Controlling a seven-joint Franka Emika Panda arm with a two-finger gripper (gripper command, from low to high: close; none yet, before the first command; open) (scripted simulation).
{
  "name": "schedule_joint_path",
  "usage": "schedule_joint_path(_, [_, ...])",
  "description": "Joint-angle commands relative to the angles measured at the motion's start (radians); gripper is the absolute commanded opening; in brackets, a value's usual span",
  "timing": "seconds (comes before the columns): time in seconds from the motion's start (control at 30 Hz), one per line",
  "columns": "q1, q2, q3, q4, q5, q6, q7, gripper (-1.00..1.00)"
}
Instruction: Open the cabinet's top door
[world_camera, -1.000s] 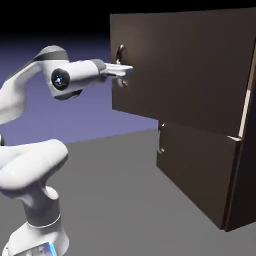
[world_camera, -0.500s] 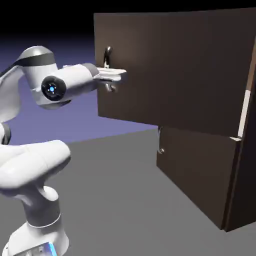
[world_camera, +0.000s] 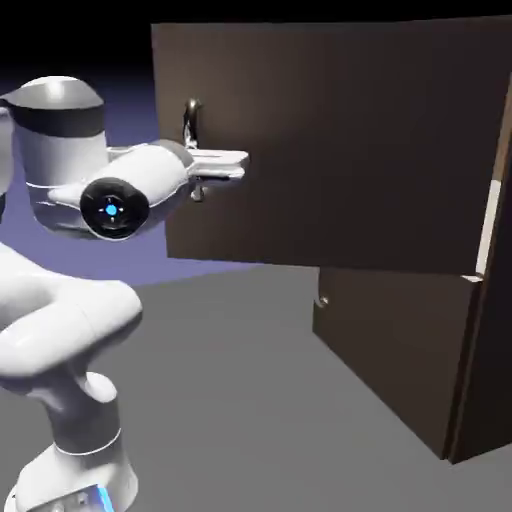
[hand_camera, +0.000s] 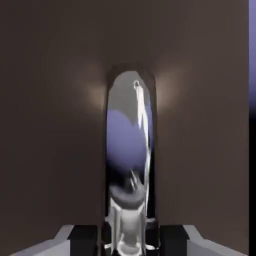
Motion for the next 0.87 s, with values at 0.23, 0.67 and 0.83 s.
schedule_joint_path(0.23, [0.120,0.290,-0.188,0.196,-0.211,-0.159,-0.155,-1.00])
schedule_joint_path(0.67, [0.387,0.761,-0.488,0.622,-0.426,-0.484,-0.407,-1.00])
schedule_joint_path(0.83, [0.457,0.941,-0.586,0.789,-0.475,-0.627,-0.534,-1.00])
